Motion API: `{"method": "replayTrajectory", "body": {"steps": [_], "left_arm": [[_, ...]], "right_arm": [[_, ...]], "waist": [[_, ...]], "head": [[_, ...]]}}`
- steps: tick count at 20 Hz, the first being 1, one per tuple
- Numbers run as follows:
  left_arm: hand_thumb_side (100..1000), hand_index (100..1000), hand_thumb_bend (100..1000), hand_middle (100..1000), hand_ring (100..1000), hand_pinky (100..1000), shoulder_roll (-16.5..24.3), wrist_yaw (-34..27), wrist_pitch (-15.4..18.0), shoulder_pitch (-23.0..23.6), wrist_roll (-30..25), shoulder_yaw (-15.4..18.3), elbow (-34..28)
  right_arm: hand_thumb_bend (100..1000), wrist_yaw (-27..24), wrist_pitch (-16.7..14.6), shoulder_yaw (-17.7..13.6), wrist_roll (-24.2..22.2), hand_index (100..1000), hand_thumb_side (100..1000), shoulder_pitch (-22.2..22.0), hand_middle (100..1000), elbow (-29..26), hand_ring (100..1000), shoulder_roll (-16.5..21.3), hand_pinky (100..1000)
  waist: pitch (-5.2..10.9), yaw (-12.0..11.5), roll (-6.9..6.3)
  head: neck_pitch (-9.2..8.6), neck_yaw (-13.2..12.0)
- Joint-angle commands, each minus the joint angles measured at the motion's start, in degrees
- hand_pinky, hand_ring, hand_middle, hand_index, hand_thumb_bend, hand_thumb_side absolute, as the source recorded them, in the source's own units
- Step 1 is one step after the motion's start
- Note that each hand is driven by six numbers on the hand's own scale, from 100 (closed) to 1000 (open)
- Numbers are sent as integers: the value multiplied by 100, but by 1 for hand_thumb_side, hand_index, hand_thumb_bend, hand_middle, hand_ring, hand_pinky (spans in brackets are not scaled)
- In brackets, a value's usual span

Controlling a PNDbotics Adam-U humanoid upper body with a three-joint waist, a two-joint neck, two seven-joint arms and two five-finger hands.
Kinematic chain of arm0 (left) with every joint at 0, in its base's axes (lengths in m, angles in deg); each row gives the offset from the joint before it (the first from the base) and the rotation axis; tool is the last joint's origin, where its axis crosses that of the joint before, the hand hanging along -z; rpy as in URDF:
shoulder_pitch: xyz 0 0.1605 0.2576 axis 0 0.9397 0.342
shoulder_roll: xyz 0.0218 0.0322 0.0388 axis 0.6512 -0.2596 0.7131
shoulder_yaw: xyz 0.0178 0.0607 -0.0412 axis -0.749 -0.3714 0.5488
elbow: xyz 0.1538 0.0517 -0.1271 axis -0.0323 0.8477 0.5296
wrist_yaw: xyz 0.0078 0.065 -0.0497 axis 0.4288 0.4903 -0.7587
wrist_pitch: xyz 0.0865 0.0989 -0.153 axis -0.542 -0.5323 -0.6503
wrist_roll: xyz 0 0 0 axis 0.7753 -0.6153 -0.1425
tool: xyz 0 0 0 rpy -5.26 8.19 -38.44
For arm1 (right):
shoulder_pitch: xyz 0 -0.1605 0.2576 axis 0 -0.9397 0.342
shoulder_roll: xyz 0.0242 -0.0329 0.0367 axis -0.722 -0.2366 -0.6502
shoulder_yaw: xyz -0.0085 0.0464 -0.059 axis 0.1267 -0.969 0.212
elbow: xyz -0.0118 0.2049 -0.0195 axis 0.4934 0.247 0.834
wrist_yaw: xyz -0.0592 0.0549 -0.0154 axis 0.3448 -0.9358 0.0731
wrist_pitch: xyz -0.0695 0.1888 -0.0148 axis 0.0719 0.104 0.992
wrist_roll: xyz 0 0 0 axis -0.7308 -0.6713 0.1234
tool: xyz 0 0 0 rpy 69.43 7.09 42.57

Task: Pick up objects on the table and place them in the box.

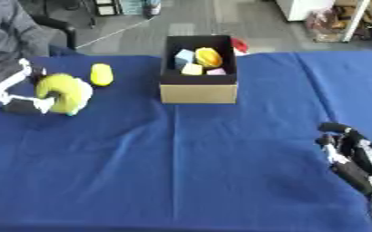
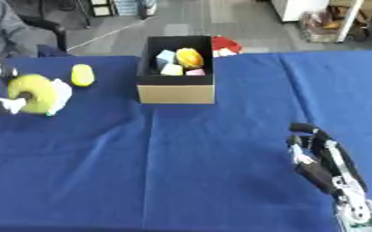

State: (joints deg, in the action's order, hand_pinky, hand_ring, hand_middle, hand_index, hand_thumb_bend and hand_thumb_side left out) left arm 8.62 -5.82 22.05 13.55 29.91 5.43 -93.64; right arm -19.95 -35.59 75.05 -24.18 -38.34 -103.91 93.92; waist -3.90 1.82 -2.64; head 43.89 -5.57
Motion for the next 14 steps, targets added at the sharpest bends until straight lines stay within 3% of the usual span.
{"method": "replayTrajectory", "body": {"steps": [1,4,7,11,14], "left_arm": [[248,662,100,479,505,686,-400,49,-411,-658,79,-37,39],[245,672,100,490,515,687,-1075,500,-700,-1361,51,-286,709],[244,681,100,502,525,691,-1810,1335,-879,-1966,284,-357,1552],[235,693,100,516,538,696,-2567,2538,-1255,-2439,1073,-137,2651],[229,718,100,540,560,702,-2931,3119,-1602,-2629,1695,135,3137]], "right_arm": [[100,-5,-9,20,-26,803,369,39,744,-78,668,37,758],[100,-14,-6,23,-33,803,367,49,744,-76,668,23,758],[100,-30,-8,48,-51,803,364,56,744,-70,668,-6,758],[100,-53,-11,68,-73,803,363,73,744,-64,668,-36,758],[100,-73,-9,84,-84,803,357,87,744,-62,668,-62,758]], "waist": [[157,36,13],[162,96,43],[161,144,84],[152,194,131],[128,231,173]], "head": [[22,-49],[22,-88],[22,-151],[22,-224],[22,-263]]}}
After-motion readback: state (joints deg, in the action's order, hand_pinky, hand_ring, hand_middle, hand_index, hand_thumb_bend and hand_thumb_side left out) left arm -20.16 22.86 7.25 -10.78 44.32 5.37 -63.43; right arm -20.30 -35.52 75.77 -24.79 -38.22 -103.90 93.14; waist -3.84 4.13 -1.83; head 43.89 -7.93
